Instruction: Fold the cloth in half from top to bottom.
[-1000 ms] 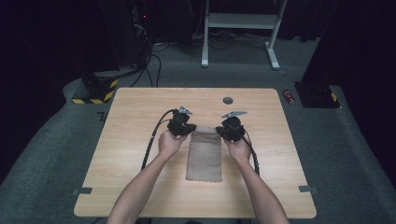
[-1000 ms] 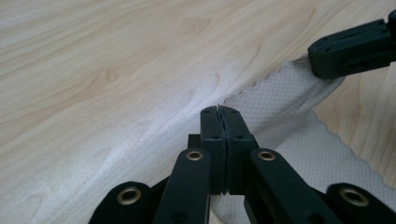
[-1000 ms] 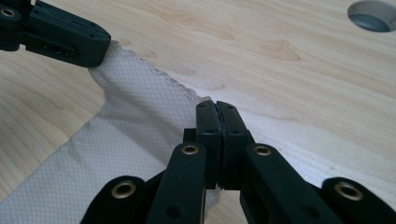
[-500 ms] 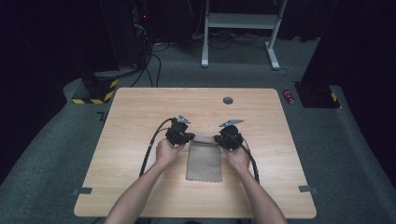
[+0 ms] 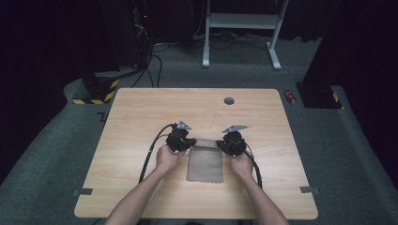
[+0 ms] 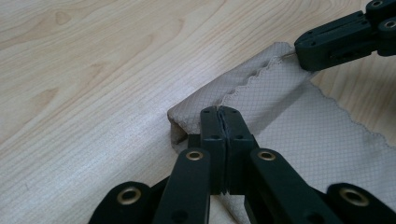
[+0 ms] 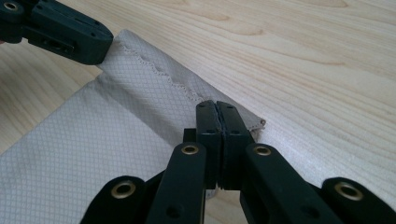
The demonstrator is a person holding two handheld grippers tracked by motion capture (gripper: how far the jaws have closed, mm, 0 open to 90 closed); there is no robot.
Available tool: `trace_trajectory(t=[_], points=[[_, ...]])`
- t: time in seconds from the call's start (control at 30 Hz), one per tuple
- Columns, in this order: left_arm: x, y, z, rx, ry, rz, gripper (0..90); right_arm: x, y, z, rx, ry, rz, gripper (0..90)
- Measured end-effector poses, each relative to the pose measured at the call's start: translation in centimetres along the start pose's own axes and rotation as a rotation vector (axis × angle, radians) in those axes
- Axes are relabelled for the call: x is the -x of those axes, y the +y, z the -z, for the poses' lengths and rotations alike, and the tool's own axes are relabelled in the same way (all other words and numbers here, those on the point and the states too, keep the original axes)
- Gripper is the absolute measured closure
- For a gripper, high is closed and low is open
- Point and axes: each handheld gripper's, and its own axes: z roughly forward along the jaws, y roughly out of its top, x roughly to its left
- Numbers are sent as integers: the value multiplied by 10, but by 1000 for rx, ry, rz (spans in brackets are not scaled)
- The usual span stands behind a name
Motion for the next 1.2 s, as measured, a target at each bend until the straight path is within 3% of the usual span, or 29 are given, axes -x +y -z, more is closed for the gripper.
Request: trace_trajectory(t=[0.77,1.2], points=[[10,-15,9,31,-13,-4,890,-7,-19,6,26,35,-8,887],[18,-24,16,43,-13,-29,890,-16,-26,13,33,49,32,886]])
